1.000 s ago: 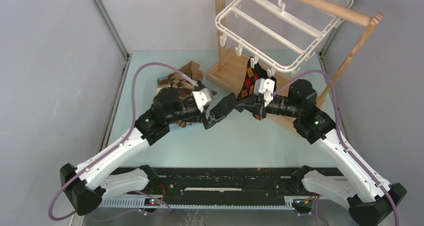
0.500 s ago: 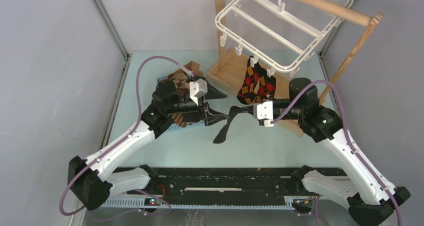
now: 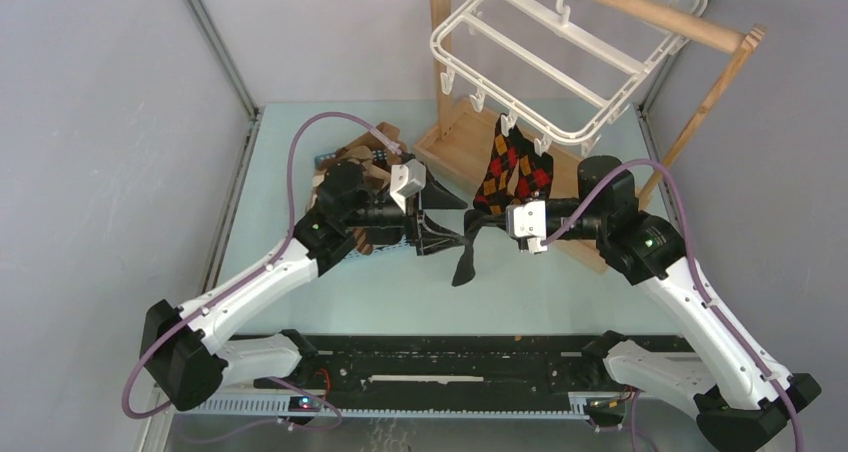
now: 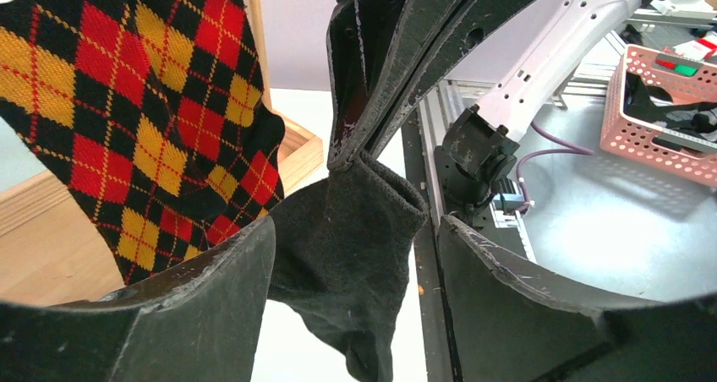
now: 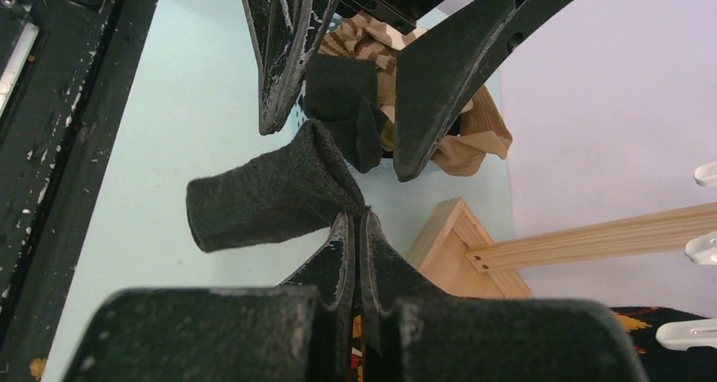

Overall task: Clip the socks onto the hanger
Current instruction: Pick up the sock from the bin.

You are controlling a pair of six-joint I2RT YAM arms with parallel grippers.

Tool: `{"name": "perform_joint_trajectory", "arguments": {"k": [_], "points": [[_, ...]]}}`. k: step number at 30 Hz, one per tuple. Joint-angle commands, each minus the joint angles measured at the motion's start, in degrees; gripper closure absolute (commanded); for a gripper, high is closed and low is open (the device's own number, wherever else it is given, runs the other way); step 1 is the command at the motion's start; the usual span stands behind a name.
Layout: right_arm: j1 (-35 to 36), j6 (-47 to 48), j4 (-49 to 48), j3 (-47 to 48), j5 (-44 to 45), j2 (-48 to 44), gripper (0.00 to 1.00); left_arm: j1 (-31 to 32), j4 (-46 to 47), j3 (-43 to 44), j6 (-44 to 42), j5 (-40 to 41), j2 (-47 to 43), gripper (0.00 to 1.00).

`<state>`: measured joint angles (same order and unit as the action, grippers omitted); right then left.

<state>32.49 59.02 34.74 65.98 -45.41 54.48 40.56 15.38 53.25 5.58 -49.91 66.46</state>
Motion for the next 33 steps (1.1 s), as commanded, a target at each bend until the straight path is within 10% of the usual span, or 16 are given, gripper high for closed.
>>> {"name": "perform_joint_trajectory", "arguments": {"k": [1,15,21,33], "points": [[-0.31,-4.44,-2.42,1.97,-0.13,-0.01,1.00,0.53,1.10,2.46,1.10,2.94,-2.11,0.25],[-0.75,-12.36,-5.43,1.97,2.60,0.70,1.00,3.81,1.75,0.53,-1.05,15.05,-3.34,0.34],[-1.69,-13.93,-6.08,1.96,2.59,0.89,1.00,3.83,0.18,0.88,-1.53,14.73,-2.54,0.55],[-2.42,-15.41,-6.82,1.69,1.99,0.93,1.00,3.84,-0.29,2.20,-0.76,7.14,0.10,0.55]]}}
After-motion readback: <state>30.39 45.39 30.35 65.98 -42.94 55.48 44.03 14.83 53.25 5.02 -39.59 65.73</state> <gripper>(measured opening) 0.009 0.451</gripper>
